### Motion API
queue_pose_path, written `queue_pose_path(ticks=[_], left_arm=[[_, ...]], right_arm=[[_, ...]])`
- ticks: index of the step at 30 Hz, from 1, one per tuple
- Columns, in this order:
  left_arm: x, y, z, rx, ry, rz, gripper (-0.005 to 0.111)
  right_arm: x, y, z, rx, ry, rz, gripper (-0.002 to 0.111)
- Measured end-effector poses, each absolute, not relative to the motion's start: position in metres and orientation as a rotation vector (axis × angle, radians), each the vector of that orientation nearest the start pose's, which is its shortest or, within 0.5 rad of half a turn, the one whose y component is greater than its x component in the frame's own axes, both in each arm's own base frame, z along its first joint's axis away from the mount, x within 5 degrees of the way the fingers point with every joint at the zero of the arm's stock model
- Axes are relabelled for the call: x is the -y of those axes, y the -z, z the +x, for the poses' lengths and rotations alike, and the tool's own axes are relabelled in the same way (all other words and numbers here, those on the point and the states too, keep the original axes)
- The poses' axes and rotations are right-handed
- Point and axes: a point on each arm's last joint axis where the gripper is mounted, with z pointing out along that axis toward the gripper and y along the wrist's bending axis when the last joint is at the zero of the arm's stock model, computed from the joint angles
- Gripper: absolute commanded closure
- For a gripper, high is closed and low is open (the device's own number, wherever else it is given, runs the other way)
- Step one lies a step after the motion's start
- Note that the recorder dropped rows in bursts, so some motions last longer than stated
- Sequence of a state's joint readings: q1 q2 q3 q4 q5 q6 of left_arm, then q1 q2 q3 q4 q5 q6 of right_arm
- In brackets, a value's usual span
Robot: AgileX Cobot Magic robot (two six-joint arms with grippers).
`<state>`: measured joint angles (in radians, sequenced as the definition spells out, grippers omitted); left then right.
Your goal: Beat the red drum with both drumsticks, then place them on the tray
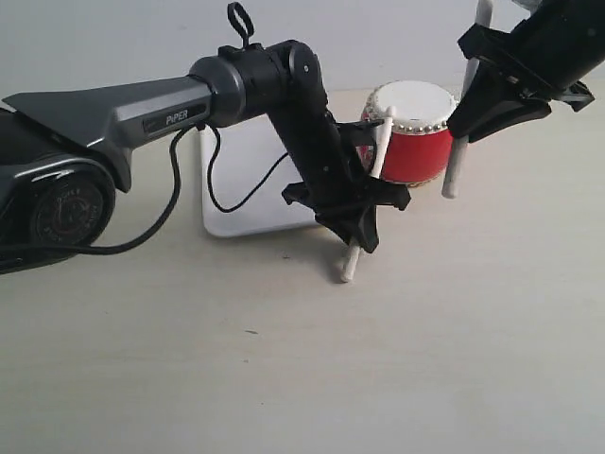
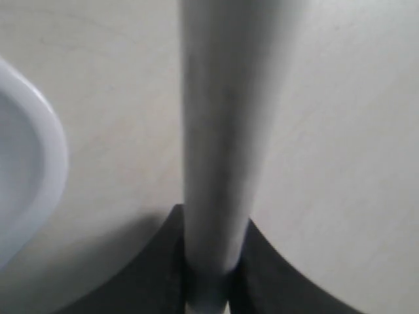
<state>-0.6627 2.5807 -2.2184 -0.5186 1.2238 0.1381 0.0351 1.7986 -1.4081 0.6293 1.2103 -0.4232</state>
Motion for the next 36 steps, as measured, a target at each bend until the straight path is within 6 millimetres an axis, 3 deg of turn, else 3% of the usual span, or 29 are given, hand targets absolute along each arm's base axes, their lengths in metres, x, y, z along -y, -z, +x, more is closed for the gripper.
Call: queue_pose_path(ticks=[3, 5, 13, 16, 18, 22, 31, 36], left_arm=[[0.35, -0.121, 0.382, -2.926, 0.757, 0.987, 0.107], [0.348, -0.134, 0.383, -2.899, 0.713, 0.995, 0.107], [0.336, -0.23, 0.377, -2.715, 0.674, 0.966, 0.107], [0.333, -0.253, 0.372, -2.669, 0.679, 0.958, 0.107], [0.331, -0.264, 0.37, -2.646, 0.673, 0.956, 0.107], [0.323, -0.284, 0.368, -2.6, 0.612, 0.962, 0.107], [0.307, -0.297, 0.351, -2.612, 0.555, 0.993, 0.107], [0.29, -0.298, 0.331, -2.648, 0.534, 1.035, 0.107]], right_arm=[[-0.063, -0.252, 0.361, -2.828, -0.852, -0.319, 0.108], [-0.065, -0.234, 0.37, -2.847, -0.88, -0.279, 0.108], [-0.084, -0.129, 0.399, -2.855, -1.312, -0.083, 0.108], [-0.087, -0.108, 0.401, -2.853, -1.401, -0.046, 0.108], [-0.088, -0.109, 0.399, -2.846, -1.444, -0.063, 0.108], [-0.087, -0.128, 0.397, -2.833, -1.418, -0.139, 0.108], [-0.079, -0.25, 0.366, -2.722, -1.126, -0.322, 0.108], [-0.078, -0.283, 0.35, -2.686, -1.062, -0.329, 0.108]])
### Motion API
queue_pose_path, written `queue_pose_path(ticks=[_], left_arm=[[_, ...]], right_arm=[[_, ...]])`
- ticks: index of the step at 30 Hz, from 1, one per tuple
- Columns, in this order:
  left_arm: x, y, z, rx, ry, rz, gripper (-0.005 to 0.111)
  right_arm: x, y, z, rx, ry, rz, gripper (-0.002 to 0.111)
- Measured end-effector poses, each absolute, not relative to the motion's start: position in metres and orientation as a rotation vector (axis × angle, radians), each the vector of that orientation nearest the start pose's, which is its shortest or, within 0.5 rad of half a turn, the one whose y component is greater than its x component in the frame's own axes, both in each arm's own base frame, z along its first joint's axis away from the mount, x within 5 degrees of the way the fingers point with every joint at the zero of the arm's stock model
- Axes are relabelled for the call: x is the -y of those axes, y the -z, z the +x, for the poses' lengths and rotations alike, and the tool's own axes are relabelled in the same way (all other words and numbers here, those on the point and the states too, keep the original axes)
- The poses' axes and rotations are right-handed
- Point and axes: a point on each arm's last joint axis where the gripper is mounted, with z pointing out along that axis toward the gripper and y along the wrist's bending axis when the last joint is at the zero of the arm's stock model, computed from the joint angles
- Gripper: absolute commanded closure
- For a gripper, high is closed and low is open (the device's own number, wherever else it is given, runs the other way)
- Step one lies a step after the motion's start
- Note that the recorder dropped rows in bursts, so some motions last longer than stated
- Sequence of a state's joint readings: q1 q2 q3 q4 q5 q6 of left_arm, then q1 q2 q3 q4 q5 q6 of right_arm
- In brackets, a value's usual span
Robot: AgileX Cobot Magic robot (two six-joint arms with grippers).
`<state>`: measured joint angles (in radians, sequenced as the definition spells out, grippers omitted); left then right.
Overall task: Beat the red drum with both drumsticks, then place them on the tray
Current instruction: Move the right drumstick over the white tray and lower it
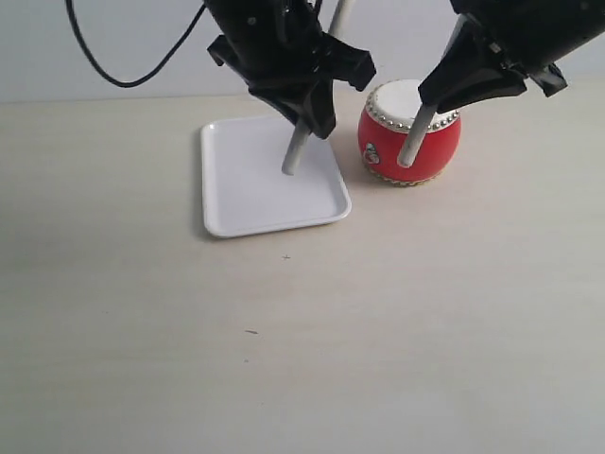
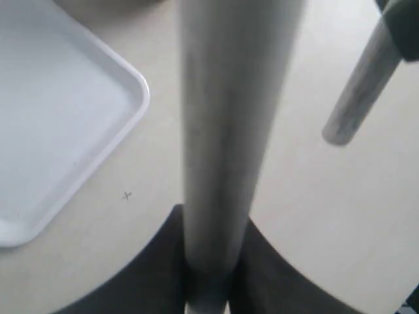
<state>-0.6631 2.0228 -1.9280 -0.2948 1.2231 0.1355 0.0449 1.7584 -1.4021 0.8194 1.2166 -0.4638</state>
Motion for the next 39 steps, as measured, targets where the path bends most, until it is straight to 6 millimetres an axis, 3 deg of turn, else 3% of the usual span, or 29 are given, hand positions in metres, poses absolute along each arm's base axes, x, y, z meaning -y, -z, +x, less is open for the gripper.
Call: queue_pose_path(ticks=[5, 10, 13, 17, 22, 26, 34, 39], left_arm=[[0.257, -0.298, 0.308, -2.716, 0.505, 1.03, 0.107], [0.213, -0.281, 0.286, -2.808, 0.471, 0.931, 0.107], [0.187, -0.274, 0.272, -2.835, 0.458, 0.855, 0.107], [0.159, -0.274, 0.249, -2.839, 0.45, 0.779, 0.107], [0.142, -0.283, 0.217, -2.79, 0.475, 0.728, 0.107], [0.133, -0.288, 0.2, -2.755, 0.496, 0.712, 0.107], [0.122, -0.283, 0.177, -2.76, 0.504, 0.701, 0.107], [0.12, -0.277, 0.173, -2.777, 0.503, 0.697, 0.107]], right_arm=[[-0.089, -0.285, 0.345, -2.755, -0.996, -0.323, 0.108], [-0.132, -0.283, 0.349, -2.839, -0.814, -0.488, 0.108], [-0.155, -0.278, 0.362, -2.866, -0.746, -0.52, 0.108], [-0.174, -0.263, 0.394, -2.874, -0.724, -0.479, 0.108], [-0.186, -0.239, 0.43, -2.883, -0.717, -0.391, 0.108], [-0.194, -0.22, 0.448, -2.899, -0.721, -0.339, 0.108], [-0.203, -0.186, 0.46, -2.945, -0.709, -0.317, 0.108], [-0.204, -0.166, 0.461, -2.992, -0.603, -0.35, 0.108]])
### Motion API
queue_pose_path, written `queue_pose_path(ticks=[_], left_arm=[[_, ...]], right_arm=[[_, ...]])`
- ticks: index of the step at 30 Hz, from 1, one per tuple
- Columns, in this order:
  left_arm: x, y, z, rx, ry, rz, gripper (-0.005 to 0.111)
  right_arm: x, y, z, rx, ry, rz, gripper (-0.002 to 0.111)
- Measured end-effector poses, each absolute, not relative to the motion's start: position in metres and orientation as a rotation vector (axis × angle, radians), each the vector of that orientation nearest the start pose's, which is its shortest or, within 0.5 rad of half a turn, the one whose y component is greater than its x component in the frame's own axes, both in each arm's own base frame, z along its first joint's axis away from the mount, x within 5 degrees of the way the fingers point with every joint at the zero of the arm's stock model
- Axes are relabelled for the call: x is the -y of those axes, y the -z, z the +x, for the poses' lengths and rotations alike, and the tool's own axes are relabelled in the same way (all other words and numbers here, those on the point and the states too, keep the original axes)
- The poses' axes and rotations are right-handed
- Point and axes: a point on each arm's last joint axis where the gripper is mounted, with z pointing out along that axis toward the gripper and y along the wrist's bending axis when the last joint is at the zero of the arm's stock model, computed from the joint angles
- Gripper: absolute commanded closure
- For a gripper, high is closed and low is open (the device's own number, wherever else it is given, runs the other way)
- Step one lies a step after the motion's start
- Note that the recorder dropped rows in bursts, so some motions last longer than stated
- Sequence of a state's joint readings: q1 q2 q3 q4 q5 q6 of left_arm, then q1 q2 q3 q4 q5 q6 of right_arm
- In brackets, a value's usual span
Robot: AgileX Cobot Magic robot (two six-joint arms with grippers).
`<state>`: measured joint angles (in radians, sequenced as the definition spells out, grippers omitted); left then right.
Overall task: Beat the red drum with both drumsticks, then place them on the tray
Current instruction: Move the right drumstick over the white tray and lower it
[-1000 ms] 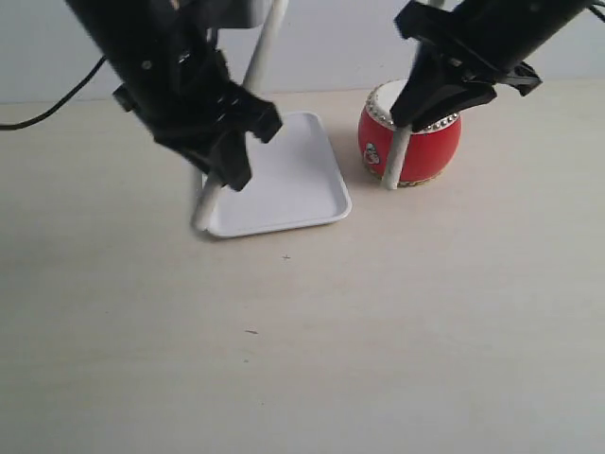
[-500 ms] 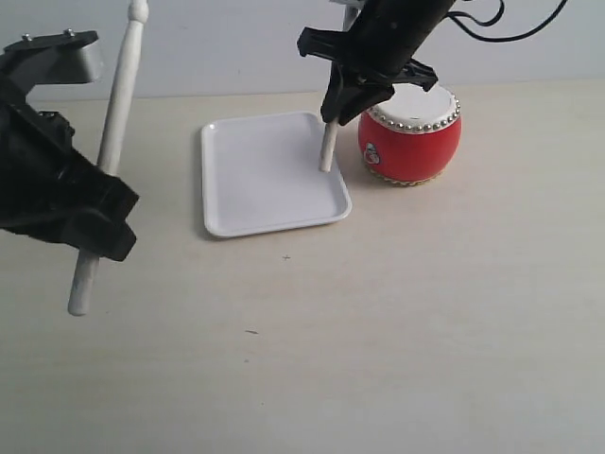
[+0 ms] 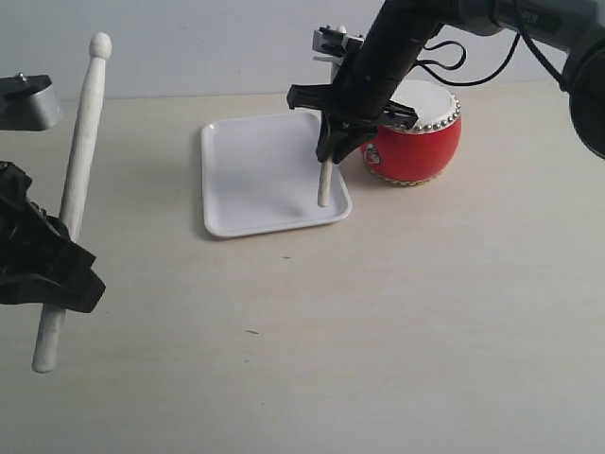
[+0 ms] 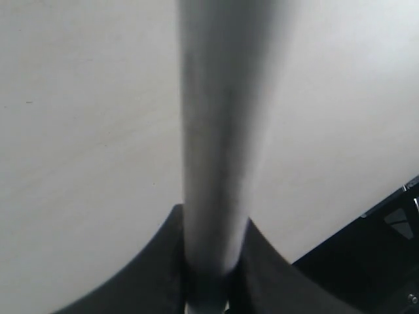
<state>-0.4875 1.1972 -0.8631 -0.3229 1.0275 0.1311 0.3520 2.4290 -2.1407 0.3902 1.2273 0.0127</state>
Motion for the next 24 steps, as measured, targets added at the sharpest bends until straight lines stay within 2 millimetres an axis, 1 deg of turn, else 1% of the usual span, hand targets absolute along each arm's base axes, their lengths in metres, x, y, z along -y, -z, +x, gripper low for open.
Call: queue_pose_path(ticks=[6, 16, 22, 24], left_arm=[[0.12, -0.275, 0.173, -2.775, 0.504, 0.692, 0.107], [0.12, -0.275, 0.173, -2.772, 0.504, 0.69, 0.107], [0.12, -0.275, 0.173, -2.77, 0.504, 0.689, 0.107], [0.12, -0.275, 0.173, -2.769, 0.504, 0.688, 0.107]], right_arm=[[-0.208, -0.162, 0.461, -2.997, -0.605, -0.359, 0.108], [-0.217, -0.156, 0.459, -2.989, -0.53, -0.406, 0.108], [-0.227, -0.16, 0.459, -2.935, -0.523, -0.425, 0.108], [-0.229, -0.167, 0.456, -2.923, -0.493, -0.44, 0.108]])
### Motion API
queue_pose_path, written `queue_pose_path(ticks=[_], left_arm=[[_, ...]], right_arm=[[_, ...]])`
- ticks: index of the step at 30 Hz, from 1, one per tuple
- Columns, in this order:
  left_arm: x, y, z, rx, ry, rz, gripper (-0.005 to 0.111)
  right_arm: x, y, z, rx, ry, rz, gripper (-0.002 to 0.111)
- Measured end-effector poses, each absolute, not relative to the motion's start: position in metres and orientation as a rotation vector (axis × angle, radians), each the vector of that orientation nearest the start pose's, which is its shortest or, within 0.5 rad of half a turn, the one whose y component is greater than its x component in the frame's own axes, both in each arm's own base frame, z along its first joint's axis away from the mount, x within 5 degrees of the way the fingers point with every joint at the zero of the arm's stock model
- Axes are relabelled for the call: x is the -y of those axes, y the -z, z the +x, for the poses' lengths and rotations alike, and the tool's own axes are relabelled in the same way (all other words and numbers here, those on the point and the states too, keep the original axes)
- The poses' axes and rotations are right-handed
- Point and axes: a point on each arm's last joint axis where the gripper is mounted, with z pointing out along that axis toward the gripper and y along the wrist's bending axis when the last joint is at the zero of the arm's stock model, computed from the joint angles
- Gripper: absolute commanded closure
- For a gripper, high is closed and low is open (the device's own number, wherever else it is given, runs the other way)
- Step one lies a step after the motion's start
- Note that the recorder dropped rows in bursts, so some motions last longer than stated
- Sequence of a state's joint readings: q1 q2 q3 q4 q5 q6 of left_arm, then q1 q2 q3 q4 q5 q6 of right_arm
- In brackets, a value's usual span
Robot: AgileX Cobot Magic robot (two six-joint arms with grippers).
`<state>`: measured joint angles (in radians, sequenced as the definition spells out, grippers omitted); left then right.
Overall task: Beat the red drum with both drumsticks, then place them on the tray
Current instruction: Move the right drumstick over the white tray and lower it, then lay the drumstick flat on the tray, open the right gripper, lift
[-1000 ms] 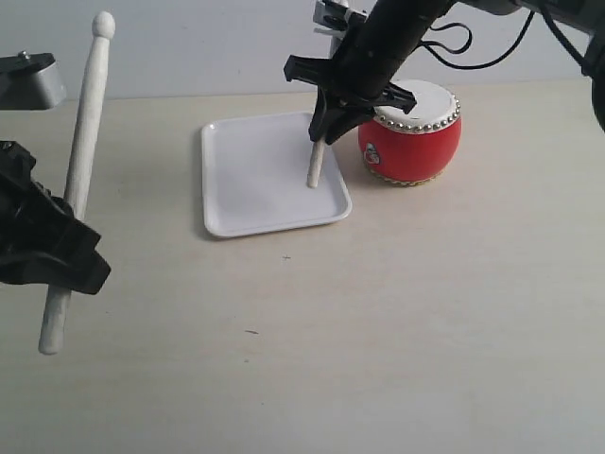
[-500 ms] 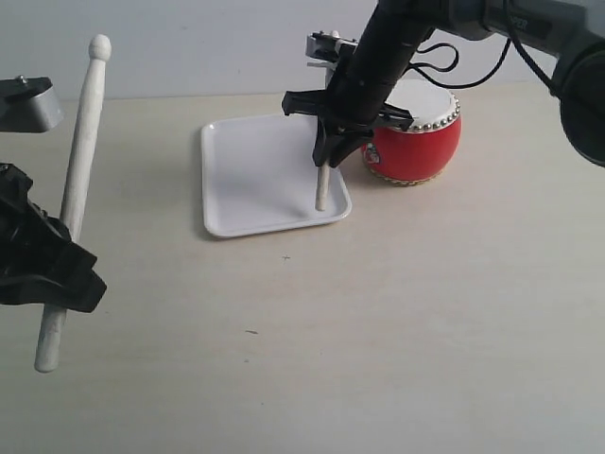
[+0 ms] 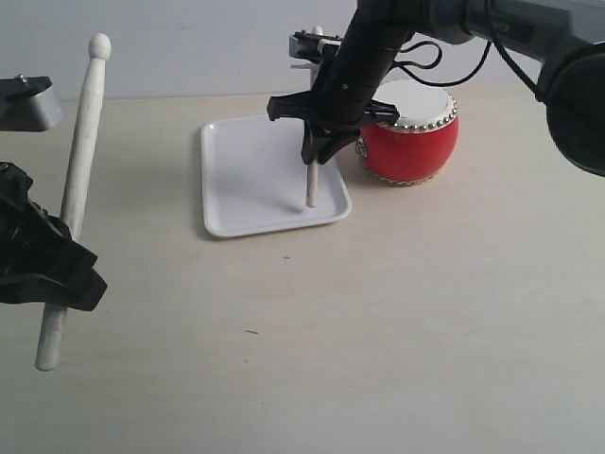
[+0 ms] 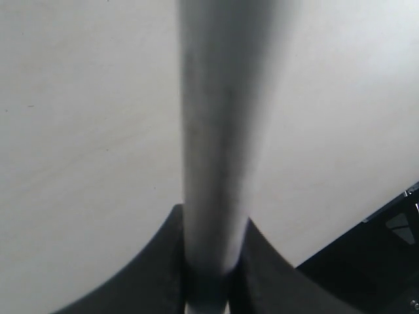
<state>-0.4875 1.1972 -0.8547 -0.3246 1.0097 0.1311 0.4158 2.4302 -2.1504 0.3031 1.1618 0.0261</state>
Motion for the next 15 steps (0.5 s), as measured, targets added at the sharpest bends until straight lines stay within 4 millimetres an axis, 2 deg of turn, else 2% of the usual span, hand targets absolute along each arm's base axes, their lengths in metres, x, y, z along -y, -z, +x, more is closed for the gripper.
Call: queue_pose_path(ticks=[8, 15], left_arm=[[0.12, -0.275, 0.174, -2.759, 0.504, 0.683, 0.107], [0.12, -0.275, 0.175, -2.756, 0.504, 0.682, 0.107]], right_arm=[[-0.234, -0.209, 0.444, -2.869, -0.471, -0.461, 0.108], [-0.264, -0.202, 0.425, -2.893, -0.374, -0.574, 0.108]])
